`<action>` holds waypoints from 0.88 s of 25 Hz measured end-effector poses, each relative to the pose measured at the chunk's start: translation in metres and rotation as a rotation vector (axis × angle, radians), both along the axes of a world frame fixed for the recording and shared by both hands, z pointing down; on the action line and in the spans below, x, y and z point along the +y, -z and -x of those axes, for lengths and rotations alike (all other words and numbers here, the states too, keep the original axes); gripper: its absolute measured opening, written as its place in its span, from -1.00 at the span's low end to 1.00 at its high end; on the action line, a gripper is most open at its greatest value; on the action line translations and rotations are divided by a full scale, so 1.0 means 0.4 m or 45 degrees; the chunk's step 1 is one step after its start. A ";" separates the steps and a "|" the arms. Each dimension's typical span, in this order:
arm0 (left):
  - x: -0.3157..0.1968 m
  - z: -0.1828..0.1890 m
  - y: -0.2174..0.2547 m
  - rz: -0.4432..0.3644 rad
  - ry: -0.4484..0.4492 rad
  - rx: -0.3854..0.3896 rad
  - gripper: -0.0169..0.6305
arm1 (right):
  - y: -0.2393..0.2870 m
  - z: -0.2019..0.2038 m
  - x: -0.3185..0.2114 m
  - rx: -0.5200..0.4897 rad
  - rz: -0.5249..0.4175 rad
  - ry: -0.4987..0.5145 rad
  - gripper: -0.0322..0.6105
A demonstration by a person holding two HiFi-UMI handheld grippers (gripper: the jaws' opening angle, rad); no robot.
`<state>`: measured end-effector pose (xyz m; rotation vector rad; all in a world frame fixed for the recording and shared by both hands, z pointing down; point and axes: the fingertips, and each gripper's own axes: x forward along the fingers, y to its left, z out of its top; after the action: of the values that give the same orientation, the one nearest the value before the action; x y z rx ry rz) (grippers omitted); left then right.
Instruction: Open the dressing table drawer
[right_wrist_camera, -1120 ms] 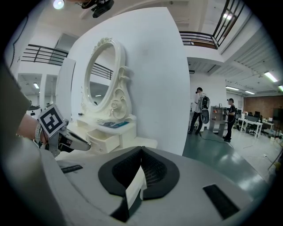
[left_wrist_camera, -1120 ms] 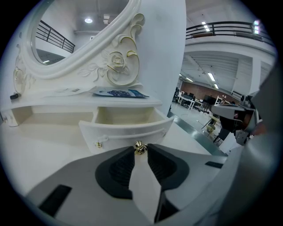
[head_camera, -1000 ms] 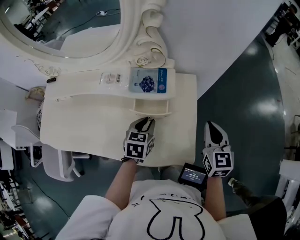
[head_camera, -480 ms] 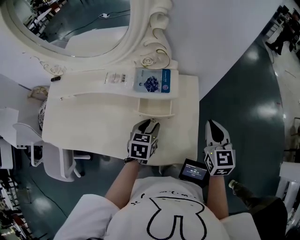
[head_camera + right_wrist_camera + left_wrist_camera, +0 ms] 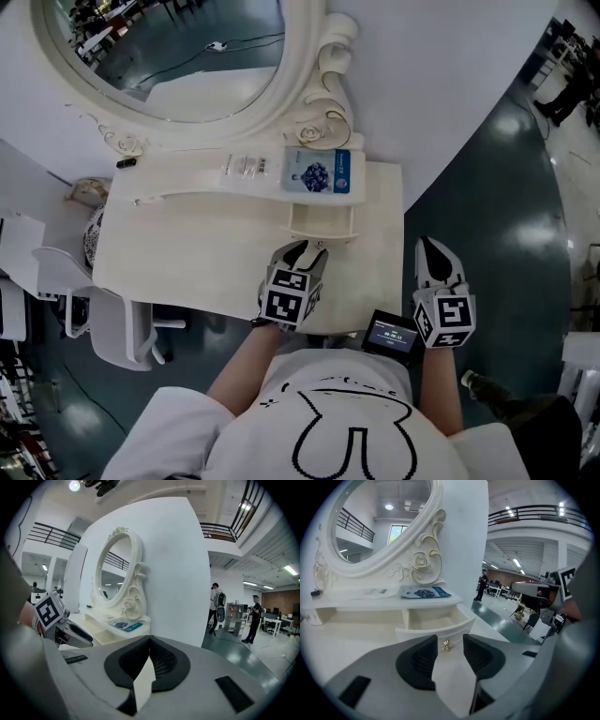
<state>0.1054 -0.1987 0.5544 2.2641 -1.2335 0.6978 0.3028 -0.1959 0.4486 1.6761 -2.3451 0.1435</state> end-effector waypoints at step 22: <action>-0.142 0.098 0.305 -0.415 -0.003 0.051 -0.35 | 0.218 0.060 -0.053 -0.057 -0.206 0.043 -0.81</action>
<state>0.0663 -0.2555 0.4325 2.5247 -1.4112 0.4766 0.2788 -0.2170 0.3612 1.7207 -2.4759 -0.0163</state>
